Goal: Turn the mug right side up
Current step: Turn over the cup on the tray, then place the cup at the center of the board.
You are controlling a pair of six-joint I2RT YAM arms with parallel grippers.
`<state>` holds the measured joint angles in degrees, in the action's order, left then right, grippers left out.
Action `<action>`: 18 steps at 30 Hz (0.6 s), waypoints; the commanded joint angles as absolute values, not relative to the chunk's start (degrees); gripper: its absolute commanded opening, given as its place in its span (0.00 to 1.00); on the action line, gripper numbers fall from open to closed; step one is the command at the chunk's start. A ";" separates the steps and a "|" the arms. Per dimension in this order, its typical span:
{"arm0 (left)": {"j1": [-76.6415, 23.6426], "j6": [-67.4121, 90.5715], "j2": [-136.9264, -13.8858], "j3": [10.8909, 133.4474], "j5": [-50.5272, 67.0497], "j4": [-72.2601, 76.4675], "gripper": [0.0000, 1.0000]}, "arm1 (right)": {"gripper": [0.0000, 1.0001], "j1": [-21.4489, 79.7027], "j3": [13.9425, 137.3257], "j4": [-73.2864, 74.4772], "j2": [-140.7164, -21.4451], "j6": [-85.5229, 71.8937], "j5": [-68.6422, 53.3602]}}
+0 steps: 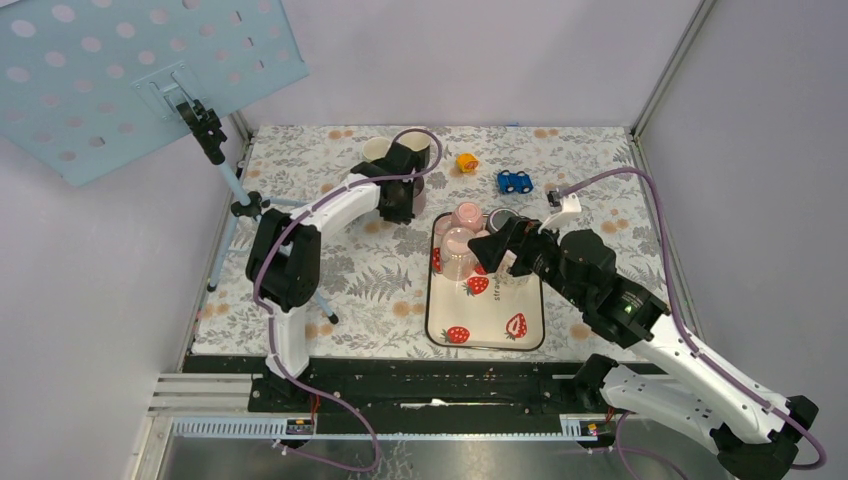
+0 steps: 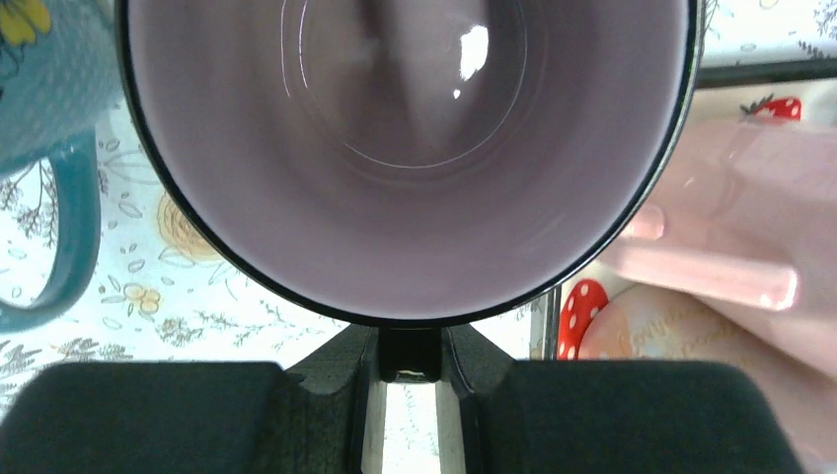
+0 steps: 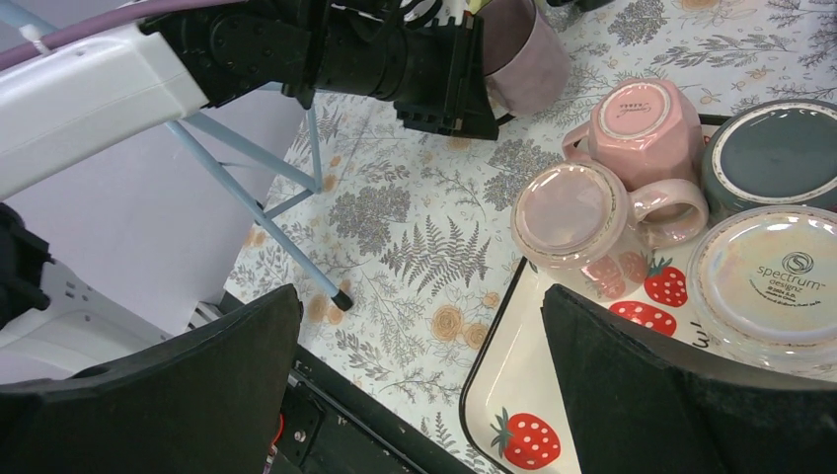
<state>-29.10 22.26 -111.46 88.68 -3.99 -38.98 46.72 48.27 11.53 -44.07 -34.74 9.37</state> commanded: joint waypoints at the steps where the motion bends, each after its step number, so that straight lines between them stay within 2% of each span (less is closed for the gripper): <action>1: -28.92 20.85 -113.43 94.54 -6.90 -34.89 0.00 | 1.00 47.01 51.24 11.57 -43.45 -33.68 10.64; 18: -28.39 19.91 -118.86 98.97 -6.02 -35.06 0.00 | 1.00 47.01 51.24 11.32 -44.52 -34.82 9.57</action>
<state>-28.77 20.82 -119.04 94.83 -5.19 -39.09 46.72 48.88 12.21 -44.31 -34.76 9.41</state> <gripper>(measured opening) 0.223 0.994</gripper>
